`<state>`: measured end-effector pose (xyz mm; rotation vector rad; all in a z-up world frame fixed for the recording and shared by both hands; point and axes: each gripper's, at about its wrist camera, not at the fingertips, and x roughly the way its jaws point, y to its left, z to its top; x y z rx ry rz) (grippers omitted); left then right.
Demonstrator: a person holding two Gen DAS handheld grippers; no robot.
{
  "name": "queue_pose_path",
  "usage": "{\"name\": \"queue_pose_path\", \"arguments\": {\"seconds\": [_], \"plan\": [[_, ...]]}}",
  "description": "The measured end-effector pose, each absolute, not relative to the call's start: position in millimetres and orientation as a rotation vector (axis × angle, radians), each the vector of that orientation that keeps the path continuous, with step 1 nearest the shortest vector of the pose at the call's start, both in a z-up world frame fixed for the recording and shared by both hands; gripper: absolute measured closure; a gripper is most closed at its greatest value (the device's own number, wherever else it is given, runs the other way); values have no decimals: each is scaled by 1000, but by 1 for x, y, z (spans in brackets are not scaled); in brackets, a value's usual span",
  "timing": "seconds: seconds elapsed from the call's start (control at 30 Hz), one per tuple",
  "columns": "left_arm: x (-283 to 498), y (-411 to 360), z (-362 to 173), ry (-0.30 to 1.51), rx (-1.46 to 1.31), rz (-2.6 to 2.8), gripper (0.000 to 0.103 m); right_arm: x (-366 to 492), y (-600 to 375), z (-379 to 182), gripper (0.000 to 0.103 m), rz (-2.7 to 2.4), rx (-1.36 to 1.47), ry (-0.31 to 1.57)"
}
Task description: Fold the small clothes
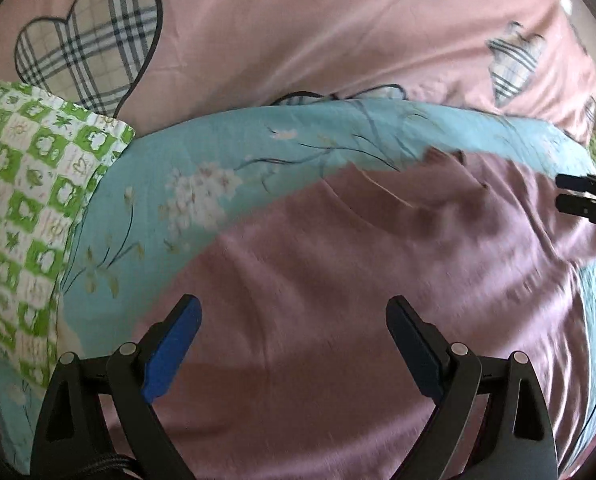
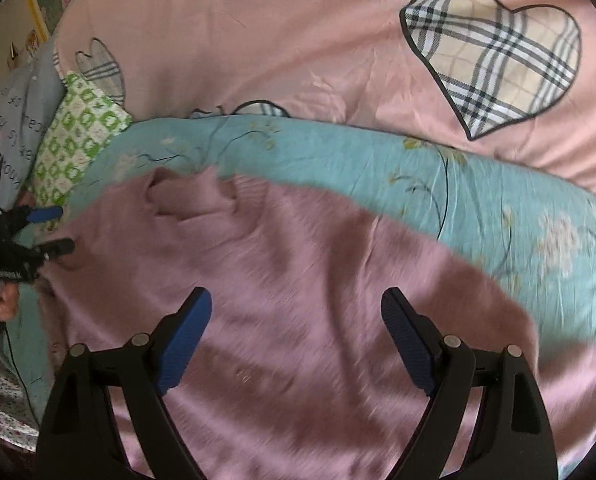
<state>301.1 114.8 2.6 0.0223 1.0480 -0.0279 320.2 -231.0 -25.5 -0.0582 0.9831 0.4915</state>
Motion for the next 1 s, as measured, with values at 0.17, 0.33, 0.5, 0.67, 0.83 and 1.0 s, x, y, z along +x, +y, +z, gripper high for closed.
{"name": "queue_pose_path", "arguments": {"seconds": [0.17, 0.33, 0.5, 0.67, 0.83, 1.0], "plan": [[349, 132, -14, 1083, 47, -27, 9, 367, -248, -29, 16, 459, -3, 982], [388, 143, -41, 1185, 76, -126, 9, 406, -241, -40, 16, 528, -61, 1015], [393, 143, -55, 1211, 78, -185, 22, 423, -223, -65, 57, 605, -157, 1109], [382, 135, -43, 1173, 68, -278, 98, 413, -224, -64, 94, 614, -188, 1085], [382, 157, -14, 1061, -10, -166, 99, 413, -267, -21, 95, 451, -96, 911], [397, 149, -38, 1104, 53, -33, 98, 436, -284, -46, 96, 329, -22, 978]]}}
